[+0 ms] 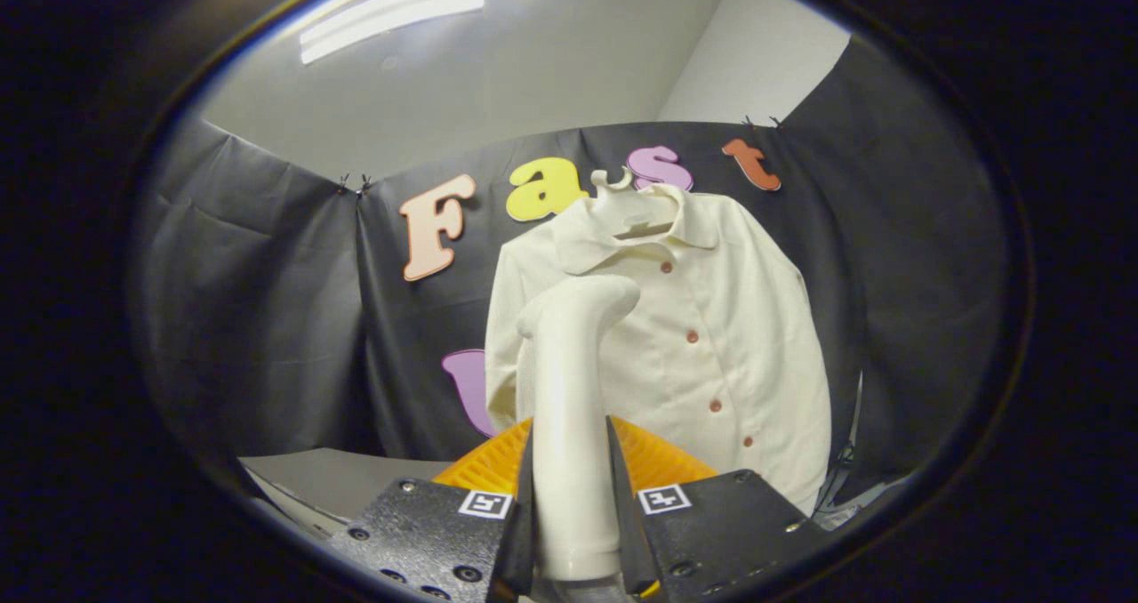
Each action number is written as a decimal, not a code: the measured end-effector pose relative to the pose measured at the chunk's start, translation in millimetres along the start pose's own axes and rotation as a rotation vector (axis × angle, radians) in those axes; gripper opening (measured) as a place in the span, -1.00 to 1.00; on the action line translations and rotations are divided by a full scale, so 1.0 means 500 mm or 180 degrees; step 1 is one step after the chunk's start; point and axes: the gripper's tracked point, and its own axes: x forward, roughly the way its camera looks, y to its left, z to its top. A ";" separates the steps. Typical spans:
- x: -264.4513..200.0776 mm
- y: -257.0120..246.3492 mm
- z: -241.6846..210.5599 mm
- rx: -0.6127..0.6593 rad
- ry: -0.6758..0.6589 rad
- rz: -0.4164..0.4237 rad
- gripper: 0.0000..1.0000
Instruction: Iron the clothes twice with a garment steamer, once on the left side and once on the right side.
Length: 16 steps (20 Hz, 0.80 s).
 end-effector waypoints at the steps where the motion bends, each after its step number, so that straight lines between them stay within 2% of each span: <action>1: 0.011 -0.014 -0.010 0.0024 0.0019 -0.0015 -0.26; 7: 0.051 -0.070 -0.093 0.0131 0.0195 -0.0022 -0.25; 16: -0.005 -0.109 -0.260 0.0336 0.0551 -0.0005 -0.26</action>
